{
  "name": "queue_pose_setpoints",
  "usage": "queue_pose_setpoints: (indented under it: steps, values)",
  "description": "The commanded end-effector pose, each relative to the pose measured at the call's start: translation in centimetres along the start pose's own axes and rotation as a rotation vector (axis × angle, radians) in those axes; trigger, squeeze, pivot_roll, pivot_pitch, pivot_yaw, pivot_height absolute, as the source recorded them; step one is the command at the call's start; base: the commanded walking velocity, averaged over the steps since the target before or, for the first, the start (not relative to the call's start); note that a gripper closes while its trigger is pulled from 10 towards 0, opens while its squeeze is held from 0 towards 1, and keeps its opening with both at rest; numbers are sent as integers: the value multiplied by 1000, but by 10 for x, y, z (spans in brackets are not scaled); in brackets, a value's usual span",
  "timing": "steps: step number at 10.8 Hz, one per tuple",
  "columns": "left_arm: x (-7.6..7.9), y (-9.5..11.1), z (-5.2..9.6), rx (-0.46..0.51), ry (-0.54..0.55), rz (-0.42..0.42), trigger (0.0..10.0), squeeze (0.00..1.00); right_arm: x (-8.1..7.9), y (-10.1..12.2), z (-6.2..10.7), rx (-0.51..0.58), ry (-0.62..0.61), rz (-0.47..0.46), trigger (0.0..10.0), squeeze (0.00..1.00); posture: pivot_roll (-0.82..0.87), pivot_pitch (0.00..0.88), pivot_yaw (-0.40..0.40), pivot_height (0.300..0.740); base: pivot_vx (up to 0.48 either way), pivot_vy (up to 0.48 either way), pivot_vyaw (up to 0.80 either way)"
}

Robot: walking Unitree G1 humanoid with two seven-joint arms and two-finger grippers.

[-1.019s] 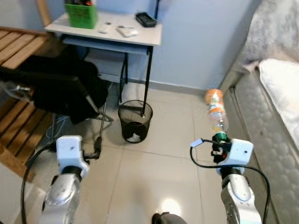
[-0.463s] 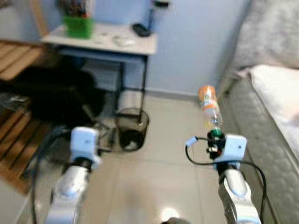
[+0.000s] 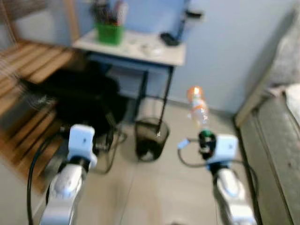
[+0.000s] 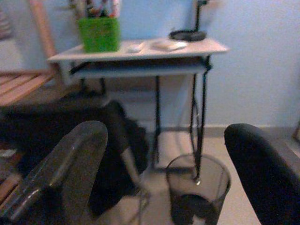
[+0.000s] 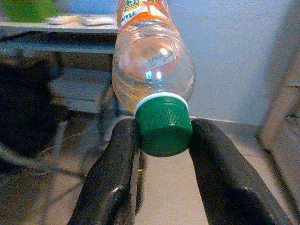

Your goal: Clean up the room

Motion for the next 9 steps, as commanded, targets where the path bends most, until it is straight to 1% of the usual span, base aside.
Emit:
queue_pose_setpoints:
  steps: [1,2,3,5,9]
  values:
    - [8,3,-1,15,-40,-13,10000,0,1,4,-3,10,-5,-9,10000,0,39,0,-39,714,454,0,0]
    - [10,5,-2,24,-53,-35,10000,0,1,4,-3,12,-3,-9,10000,0,37,0,-39,714,480,0,0]
    - [8,6,-5,28,-50,-25,10000,0,0,3,-3,12,1,-3,10000,0,41,0,-40,714,480,0,0]
    - [8,6,-4,29,-53,-27,10000,0,0,3,-3,7,4,5,10000,0,45,0,-42,714,480,0,0]
    - [12,9,-1,48,-82,-58,10000,0,0,-2,-5,-19,4,-2,10000,0,67,0,-51,714,480,0,-720]
Point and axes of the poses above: a point about 5 cm out from each wrist's last joint towards the gripper, its own z axis pointing back from the gripper into the wrist, its own y axis along the axis of the wrist's last joint, x = y × z, the point moved 3 cm from there along -z, pointing out of the wrist towards the gripper, and after that the axes turned 15 degrees about -z, right-handed, at the moved point
